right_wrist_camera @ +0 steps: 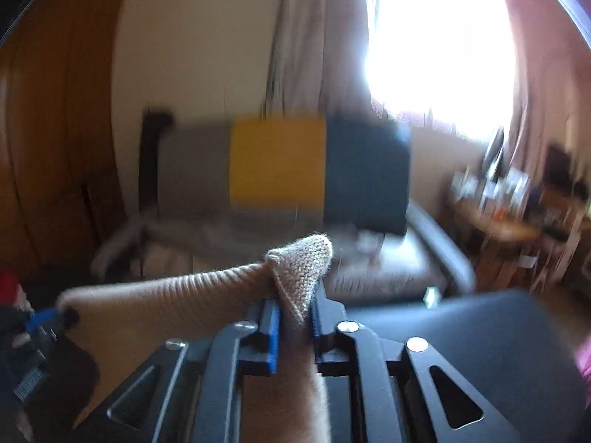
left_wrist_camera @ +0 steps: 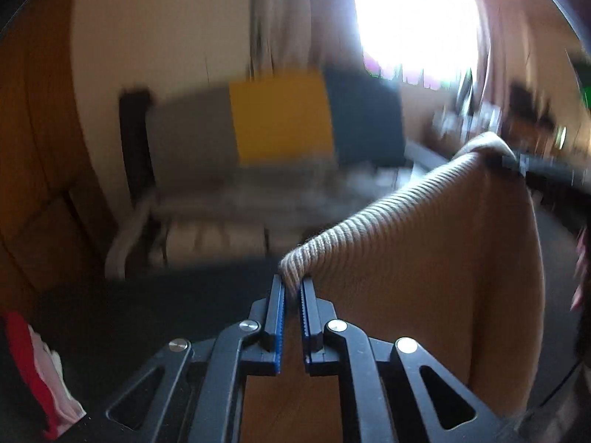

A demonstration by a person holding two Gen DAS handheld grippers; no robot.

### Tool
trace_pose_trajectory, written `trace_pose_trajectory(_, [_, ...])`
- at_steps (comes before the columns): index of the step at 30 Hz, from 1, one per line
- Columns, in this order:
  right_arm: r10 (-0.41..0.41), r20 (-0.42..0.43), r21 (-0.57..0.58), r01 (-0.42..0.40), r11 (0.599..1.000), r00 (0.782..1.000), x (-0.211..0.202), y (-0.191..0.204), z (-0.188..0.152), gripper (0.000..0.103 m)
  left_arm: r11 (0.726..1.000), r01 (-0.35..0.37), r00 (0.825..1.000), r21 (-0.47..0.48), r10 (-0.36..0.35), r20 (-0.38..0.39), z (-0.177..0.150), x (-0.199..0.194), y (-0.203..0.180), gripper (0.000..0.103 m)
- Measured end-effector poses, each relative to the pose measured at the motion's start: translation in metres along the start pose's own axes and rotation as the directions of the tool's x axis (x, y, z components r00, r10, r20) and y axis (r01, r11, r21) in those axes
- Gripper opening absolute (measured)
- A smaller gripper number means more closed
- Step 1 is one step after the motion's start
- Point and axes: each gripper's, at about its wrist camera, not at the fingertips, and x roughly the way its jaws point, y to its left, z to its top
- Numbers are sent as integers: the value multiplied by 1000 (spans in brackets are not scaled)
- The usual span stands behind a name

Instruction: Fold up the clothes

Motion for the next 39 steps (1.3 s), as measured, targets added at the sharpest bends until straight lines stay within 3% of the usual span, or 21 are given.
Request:
trace_pose_trajectory(2, [27, -104, 21, -25, 999, 994, 35, -7, -20, 24, 1000, 4, 998, -11, -5, -64, -20, 24, 1, 7])
trace_pose_trajectory(5, [44, -134, 18, -42, 999, 990, 32, -10, -56, 32, 999, 2, 995, -51, -7, -96, -49, 27, 13, 7])
trace_pose_trajectory(6, [84, -148, 36, -79, 996, 985, 30, -15, -68, 33, 998, 1, 994, -65, -8, -106, -58, 28, 17, 7])
trace_pose_trajectory(12, [222, -210, -12, -229, 973, 952, -25, 4, -172, 36, 993, -21, 995, -117, 9, -103, -89, -3, 37, 7])
trace_pose_trajectory(15, [206, -257, -58, -228, 972, 944, -55, 9, -226, 36, 989, -37, 994, -142, 22, -109, -104, -18, 51, 7])
trace_pose_trajectory(19, [196, -345, -64, -232, 971, 918, -69, 6, -265, 36, 978, -33, 988, -208, 0, -158, -124, -30, 67, 7])
trace_pose_trajectory(23, [164, -394, -160, -243, 957, 905, -69, 7, -280, 37, 946, -66, 980, -317, 2, -198, -160, -46, 99, 7])
trace_pose_trajectory(24, [142, -399, -181, -229, 956, 906, -65, 7, -279, 40, 932, -80, 977, -354, 4, -212, -171, -51, 111, 7])
trace_pose_trajectory(27, [76, -412, -241, -189, 952, 908, -53, 3, -275, 73, 898, -141, 965, -416, 31, -259, -206, -64, 141, 7])
trace_pose_trajectory(29, [32, -408, -251, -146, 957, 912, -42, -11, -271, 75, 887, -175, 955, -427, 47, -294, -227, -70, 154, 7])
trace_pose_trajectory(31, [-36, -391, -273, -78, 959, 920, -31, -25, -265, 76, 897, -178, 948, -405, 45, -316, -243, -75, 154, 7])
trace_pose_trajectory(35, [-149, -378, -267, 46, 963, 914, -13, -56, -248, 75, 907, -87, 949, -411, -49, -310, -255, -77, 137, 7])
trace_pose_trajectory(36, [-162, -376, -257, 65, 964, 912, -12, -62, -244, 68, 907, -43, 950, -420, -94, -299, -255, -77, 128, 7])
trace_pose_trajectory(37, [-159, -367, -237, 73, 969, 916, -16, -65, -238, 61, 903, 8, 948, -430, -144, -284, -254, -78, 117, 7])
trace_pose_trajectory(39, [-85, -335, -158, 32, 987, 938, -36, -70, -229, 61, 891, 87, 938, -446, -224, -264, -253, -78, 98, 7])
